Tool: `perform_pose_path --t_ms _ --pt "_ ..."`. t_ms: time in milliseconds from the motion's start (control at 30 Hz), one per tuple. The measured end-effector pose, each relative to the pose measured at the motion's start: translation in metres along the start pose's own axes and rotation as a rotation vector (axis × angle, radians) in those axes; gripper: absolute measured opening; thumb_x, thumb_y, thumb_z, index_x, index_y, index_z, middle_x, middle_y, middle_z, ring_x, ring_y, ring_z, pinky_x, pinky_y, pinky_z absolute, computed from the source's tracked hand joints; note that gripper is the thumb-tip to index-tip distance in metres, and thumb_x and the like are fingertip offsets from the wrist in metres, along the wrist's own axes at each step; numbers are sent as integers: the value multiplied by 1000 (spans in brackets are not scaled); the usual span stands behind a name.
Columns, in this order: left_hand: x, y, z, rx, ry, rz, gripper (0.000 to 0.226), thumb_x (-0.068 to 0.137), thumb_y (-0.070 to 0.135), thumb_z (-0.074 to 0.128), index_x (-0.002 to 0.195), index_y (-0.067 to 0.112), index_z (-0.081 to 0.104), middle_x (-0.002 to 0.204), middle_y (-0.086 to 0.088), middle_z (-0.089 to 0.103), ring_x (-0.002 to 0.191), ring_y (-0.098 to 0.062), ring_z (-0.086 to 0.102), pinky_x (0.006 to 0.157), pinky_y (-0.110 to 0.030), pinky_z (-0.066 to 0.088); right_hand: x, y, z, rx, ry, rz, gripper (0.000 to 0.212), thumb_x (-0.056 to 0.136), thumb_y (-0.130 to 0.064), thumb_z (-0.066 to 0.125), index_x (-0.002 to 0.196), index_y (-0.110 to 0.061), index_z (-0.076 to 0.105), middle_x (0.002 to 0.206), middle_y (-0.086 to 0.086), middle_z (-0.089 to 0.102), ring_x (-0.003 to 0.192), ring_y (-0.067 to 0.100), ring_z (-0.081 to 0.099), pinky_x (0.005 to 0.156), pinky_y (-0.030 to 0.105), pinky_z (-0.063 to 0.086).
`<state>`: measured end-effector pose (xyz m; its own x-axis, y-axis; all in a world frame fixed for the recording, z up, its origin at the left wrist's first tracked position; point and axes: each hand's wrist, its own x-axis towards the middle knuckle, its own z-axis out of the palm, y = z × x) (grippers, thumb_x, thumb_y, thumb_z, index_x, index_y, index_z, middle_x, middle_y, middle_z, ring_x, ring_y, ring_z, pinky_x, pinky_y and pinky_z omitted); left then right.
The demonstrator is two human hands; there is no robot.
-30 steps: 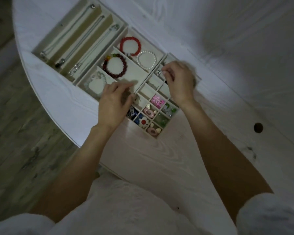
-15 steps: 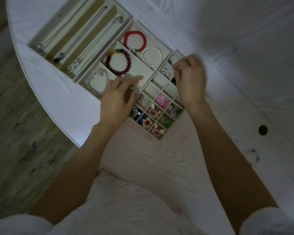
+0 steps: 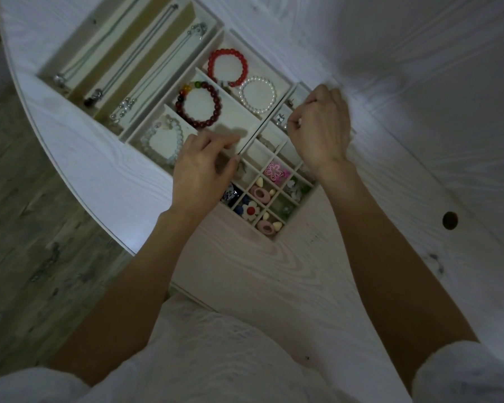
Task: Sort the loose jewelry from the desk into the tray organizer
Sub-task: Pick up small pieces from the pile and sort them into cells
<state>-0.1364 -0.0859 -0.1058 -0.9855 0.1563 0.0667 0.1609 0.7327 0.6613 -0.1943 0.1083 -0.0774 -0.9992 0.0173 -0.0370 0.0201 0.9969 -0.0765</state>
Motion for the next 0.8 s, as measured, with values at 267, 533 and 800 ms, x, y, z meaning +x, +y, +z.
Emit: perform_pose_path --t_ms 267,533,800 --pt "1 1 1 -6 -10 -8 26 86 16 64 112 9 67 96 -11 61 89 -26 53 73 -19 30 14 -1 0 -11 -130 45 14 88 -17 62 96 -11 72 114 9 58 103 23 51 92 36 43" --pt "-1 1 5 -16 -7 -25 26 87 17 63 112 9 67 93 -11 61 86 -26 53 72 -20 31 30 -1 0 66 -264 47 16 84 -4 64 98 -8 70 105 7 66 93 21 59 88 39 48" --pt "-1 2 7 -25 -4 -23 25 88 17 62 111 9 67 93 -10 61 86 -24 53 71 -19 31 9 -4 3 43 -141 125 14 89 -6 58 95 -8 71 119 10 52 107 24 46 93 33 42"
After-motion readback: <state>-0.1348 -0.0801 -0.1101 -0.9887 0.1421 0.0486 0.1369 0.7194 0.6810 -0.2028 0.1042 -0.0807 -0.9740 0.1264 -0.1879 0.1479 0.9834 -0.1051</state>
